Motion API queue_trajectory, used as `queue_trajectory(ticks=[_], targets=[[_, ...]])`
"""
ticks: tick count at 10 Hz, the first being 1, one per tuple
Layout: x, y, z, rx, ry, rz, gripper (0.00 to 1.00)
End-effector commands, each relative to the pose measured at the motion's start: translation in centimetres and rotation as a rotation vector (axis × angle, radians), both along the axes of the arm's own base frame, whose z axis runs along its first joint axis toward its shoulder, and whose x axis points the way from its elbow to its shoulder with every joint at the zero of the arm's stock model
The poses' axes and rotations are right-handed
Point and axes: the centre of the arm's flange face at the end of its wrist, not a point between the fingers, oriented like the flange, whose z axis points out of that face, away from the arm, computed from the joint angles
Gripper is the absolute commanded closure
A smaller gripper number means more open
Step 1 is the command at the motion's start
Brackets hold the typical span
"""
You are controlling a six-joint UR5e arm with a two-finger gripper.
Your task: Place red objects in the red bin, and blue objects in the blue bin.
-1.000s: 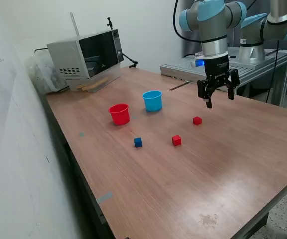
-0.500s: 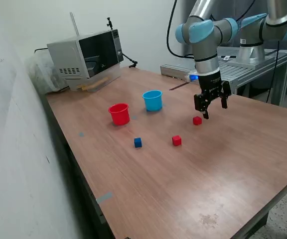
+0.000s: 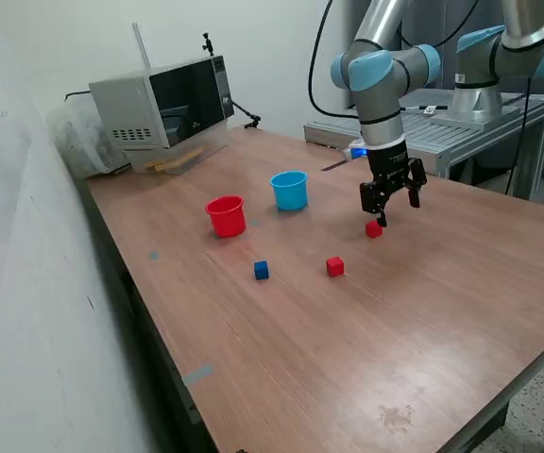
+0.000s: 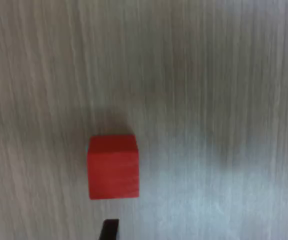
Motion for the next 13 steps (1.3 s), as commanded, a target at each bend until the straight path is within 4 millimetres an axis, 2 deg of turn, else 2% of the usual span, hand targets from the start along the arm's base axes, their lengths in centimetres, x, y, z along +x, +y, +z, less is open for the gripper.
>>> queue_trajectory(ticks=[1,3,5,6,8,13], targets=[[-0.2,-0.3,0.3,-0.003,0.027,0.007,0.0],[-1.3,-0.4,1.2,-0.006,0.062,0.001,0.0],[-3.0,0.4,2.1,-0.011,0.091,-0.014,0.0],[-3.4,0.6,1.9,-0.011,0.093,-0.017,0.0],[-3.7,1.6,0.3,-0.006,0.068,-0.031,0.0],[-3.8,2.4,-0.5,0.001,0.056,-0.042,0.0]])
